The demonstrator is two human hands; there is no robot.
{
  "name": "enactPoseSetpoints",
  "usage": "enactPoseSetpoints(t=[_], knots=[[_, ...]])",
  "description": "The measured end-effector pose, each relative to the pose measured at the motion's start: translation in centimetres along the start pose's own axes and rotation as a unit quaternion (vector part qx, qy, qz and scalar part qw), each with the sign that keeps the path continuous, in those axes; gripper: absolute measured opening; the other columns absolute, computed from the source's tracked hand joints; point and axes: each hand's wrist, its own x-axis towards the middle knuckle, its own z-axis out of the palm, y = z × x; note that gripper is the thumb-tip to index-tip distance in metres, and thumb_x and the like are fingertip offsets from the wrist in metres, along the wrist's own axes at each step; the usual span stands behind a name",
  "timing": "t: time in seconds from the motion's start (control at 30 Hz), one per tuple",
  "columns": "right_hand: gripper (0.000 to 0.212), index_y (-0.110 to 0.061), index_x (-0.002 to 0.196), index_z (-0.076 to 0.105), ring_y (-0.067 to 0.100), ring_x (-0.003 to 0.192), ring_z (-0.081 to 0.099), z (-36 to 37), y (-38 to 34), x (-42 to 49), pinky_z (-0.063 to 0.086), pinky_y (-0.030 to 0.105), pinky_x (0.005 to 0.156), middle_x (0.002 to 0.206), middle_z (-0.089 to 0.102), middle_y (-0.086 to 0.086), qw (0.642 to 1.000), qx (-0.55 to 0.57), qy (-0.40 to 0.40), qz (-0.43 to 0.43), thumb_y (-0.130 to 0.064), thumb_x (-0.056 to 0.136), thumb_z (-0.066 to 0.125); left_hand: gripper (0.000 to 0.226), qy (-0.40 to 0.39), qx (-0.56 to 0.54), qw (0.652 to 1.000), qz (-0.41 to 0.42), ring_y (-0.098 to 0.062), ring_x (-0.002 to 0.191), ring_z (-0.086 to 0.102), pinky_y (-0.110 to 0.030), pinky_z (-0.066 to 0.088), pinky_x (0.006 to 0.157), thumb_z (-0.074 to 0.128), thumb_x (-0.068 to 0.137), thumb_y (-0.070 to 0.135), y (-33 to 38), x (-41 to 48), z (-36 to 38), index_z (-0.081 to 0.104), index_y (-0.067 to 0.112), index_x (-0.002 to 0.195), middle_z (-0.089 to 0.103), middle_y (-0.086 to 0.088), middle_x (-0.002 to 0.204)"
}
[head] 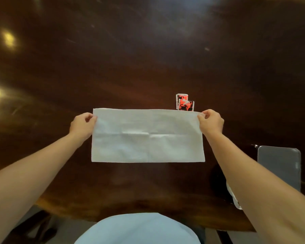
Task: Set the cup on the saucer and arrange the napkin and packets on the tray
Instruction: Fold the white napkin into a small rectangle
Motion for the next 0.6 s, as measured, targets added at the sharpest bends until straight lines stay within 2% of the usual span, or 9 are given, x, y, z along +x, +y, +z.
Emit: enactPoseSetpoints(t=[0.1,0.17,0.23,0.3,0.37,0.47,0.6], knots=[[0.015,-0.014,0.098,0.065,0.019,0.087,0.062,1.5,0.6,0.5,0.053,0.036,0.072,0.089,0.064,0.002,1.000,-0.015,-0.021,0.016,-0.028,0.096,0.060,0.023,0.012,0.011,1.000,-0.013,-0.024,0.099,0.061,-0.046,0.056,0.088,0.054,0.101,0.034,0.2,0.8,0.8,0.066,0.017,0.111,0.064,-0.002,0.104],[0.014,-0.017,0.090,0.064,0.019,0.085,0.064,2.4,1.4,0.6,0.057,0.040,0.074,0.090,0.066,0.002,0.999,-0.005,-0.020,0.034,-0.031,0.093,0.063,0.023,0.020,0.002,1.000,-0.011,-0.024,0.097,0.061,-0.043,0.054,0.083,0.057,0.099,0.036,-0.2,1.2,1.2,0.068,0.017,0.106,0.066,-0.002,0.101],[0.016,-0.019,0.085,0.061,0.016,0.080,0.062,2.9,1.9,0.7,0.055,0.037,0.070,0.087,0.064,0.001,0.999,0.006,-0.006,0.046,-0.032,0.092,0.064,0.024,0.026,-0.004,1.000,-0.014,-0.024,0.094,0.062,-0.043,0.053,0.080,0.060,0.096,0.039,-0.3,1.4,1.5,0.067,0.017,0.101,0.066,-0.004,0.099],[0.015,-0.018,0.086,0.061,0.017,0.081,0.062,2.9,2.1,0.6,0.053,0.034,0.069,0.086,0.063,0.000,0.998,0.020,-0.002,0.053,-0.032,0.092,0.065,0.022,0.030,-0.016,0.999,-0.021,-0.023,0.092,0.061,-0.042,0.053,0.079,0.063,0.095,0.040,-0.4,1.5,1.7,0.066,0.018,0.099,0.065,-0.003,0.096],[0.013,-0.019,0.089,0.060,0.018,0.087,0.063,2.7,2.4,0.4,0.055,0.036,0.074,0.091,0.064,0.001,0.997,0.035,0.005,0.072,-0.030,0.091,0.066,0.020,0.029,-0.044,0.998,-0.038,-0.021,0.093,0.063,-0.041,0.056,0.081,0.065,0.094,0.038,-0.8,1.4,1.5,0.066,0.019,0.100,0.066,-0.001,0.096],[0.014,-0.020,0.093,0.060,0.021,0.094,0.063,2.0,3.1,-0.3,0.056,0.041,0.083,0.096,0.065,0.002,0.994,0.043,0.002,0.104,-0.030,0.088,0.068,0.022,-0.005,-0.093,0.993,-0.070,-0.024,0.098,0.068,-0.048,0.060,0.085,0.068,0.093,0.036,-1.5,1.2,1.1,0.068,0.017,0.104,0.070,-0.003,0.100],[0.017,-0.022,0.094,0.059,0.024,0.096,0.062,1.1,5.2,-2.2,0.057,0.045,0.083,0.098,0.064,0.003,0.991,0.017,-0.043,0.126,-0.030,0.085,0.071,0.021,-0.081,-0.094,0.988,-0.094,-0.027,0.099,0.068,-0.048,0.060,0.087,0.068,0.093,0.029,-2.7,-0.3,0.8,0.068,0.012,0.105,0.070,-0.007,0.105]])
